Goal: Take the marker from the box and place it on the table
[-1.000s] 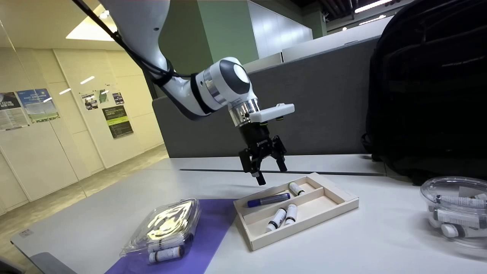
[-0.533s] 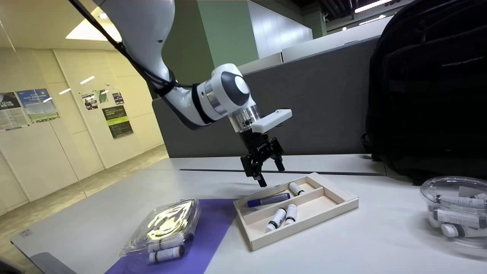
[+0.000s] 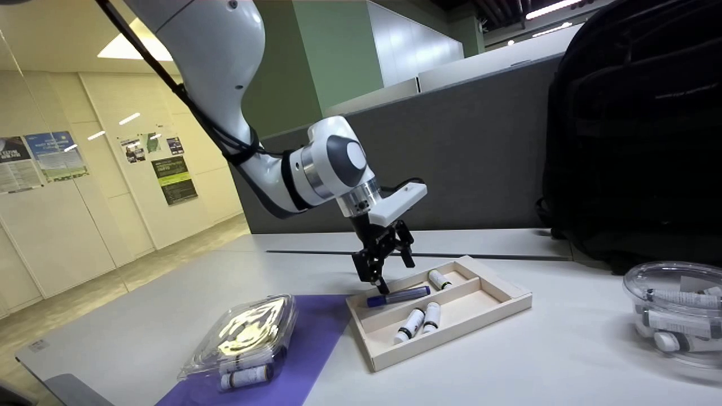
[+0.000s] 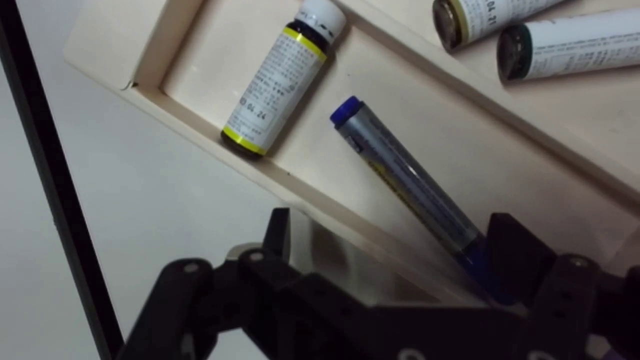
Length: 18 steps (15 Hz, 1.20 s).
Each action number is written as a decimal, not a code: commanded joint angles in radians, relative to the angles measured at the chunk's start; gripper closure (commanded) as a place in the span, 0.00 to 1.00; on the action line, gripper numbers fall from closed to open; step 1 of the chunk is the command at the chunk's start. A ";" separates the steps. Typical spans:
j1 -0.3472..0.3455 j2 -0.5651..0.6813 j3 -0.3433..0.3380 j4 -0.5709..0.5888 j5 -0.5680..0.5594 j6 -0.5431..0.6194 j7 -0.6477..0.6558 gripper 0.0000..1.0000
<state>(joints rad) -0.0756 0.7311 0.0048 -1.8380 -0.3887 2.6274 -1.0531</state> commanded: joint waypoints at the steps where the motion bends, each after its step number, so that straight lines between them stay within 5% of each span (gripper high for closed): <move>1: 0.003 -0.076 -0.016 -0.102 0.004 0.043 0.065 0.00; 18: -0.020 -0.052 -0.009 -0.128 0.036 0.070 0.106 0.00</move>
<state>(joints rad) -0.0905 0.6790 -0.0064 -1.9675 -0.3501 2.6879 -0.9638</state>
